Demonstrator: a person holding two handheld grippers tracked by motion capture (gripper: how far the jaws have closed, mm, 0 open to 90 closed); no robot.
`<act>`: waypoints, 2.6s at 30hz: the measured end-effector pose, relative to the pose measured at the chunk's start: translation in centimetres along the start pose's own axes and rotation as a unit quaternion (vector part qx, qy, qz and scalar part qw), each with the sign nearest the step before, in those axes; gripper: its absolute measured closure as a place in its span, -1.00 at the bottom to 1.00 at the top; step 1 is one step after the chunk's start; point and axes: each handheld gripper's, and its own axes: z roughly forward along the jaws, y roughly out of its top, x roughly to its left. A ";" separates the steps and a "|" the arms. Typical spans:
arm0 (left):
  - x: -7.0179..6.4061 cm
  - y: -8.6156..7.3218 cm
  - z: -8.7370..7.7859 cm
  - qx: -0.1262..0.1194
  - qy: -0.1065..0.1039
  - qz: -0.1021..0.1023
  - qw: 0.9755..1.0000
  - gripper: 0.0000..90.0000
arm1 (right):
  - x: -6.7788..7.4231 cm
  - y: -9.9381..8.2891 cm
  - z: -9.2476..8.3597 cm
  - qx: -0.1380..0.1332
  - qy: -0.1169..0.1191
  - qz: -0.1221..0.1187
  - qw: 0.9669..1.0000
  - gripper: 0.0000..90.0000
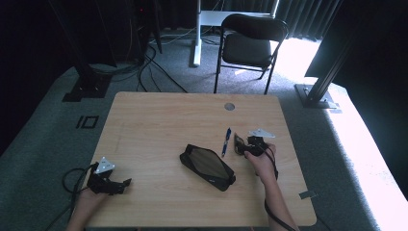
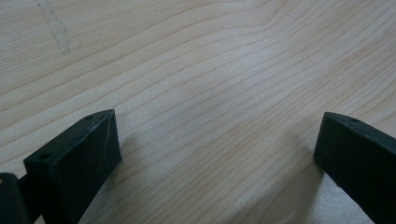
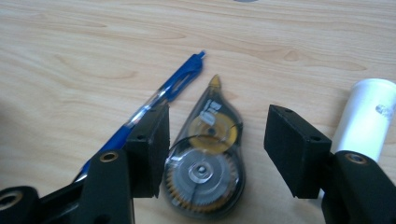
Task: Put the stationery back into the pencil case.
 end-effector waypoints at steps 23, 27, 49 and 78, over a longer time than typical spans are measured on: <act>0.0 0.0 0.0 0.000 0.000 0.000 1.000 -0.99 | 0.9 0.2 3.5 0.044 -0.048 -0.008 0.998 -0.05; 0.0 0.0 0.0 0.000 0.000 0.000 1.000 -0.99 | 1.1 0.1 3.4 0.040 -0.049 -0.006 0.998 0.08; 0.0 0.0 0.0 0.000 0.000 0.000 1.000 -0.99 | 0.8 2.1 -0.3 0.012 -0.018 0.000 1.000 0.14; 0.0 0.0 0.0 0.000 0.000 0.000 1.000 -0.99 | 6.9 4.2 -6.8 -0.018 0.088 -0.073 0.993 0.15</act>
